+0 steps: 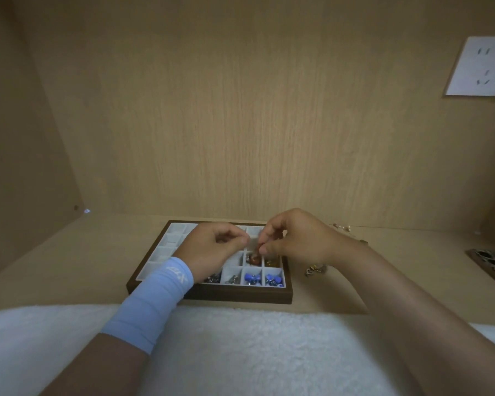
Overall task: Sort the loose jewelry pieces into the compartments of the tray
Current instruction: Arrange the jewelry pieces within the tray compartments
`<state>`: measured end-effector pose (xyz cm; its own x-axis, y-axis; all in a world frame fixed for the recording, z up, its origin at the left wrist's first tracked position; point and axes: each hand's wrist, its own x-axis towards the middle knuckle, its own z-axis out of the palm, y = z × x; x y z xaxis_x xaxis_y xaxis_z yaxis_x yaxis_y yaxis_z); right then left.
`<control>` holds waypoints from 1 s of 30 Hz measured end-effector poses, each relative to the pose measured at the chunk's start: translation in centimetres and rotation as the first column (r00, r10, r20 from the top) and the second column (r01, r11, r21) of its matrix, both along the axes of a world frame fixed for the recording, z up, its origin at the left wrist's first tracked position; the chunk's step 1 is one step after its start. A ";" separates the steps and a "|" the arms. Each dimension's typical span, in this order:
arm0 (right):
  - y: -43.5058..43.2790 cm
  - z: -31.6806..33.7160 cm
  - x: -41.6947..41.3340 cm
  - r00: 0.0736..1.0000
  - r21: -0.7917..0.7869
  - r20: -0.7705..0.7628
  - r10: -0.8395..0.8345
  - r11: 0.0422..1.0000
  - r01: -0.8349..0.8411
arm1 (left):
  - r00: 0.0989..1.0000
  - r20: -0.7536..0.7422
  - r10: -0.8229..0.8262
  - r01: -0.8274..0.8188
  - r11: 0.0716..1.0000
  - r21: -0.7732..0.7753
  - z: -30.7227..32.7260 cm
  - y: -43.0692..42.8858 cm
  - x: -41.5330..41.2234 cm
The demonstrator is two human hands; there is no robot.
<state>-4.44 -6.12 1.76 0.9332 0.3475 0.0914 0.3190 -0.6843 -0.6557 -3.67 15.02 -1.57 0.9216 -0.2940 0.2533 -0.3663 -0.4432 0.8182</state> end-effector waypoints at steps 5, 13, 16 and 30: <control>0.8 -1.0 0.1 0.999 -0.149 0.034 -0.006 0.989 0.011 | 0.997 0.059 0.050 -0.058 0.988 0.146 -0.4 1.5 0.5; 1.4 -2.0 0.1 0.994 -0.157 0.105 0.000 0.987 0.016 | 0.983 0.184 -0.019 -0.040 0.949 0.311 -0.8 1.0 0.3; 1.3 -2.3 0.3 0.997 -0.136 0.076 -0.022 0.990 0.032 | 0.980 0.200 -0.024 -0.046 0.941 0.335 -0.9 0.7 0.2; -0.1 -0.9 0.4 1.000 -0.074 0.019 -0.002 0.997 0.004 | 0.953 0.290 -0.085 -0.024 0.935 0.353 -1.1 -0.4 -0.4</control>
<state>-4.07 -6.18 0.85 0.9326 0.3511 0.0834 0.3289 -0.7316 -0.5971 -4.05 14.60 -2.66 0.8092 -0.4404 0.3888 -0.5850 -0.6643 0.4652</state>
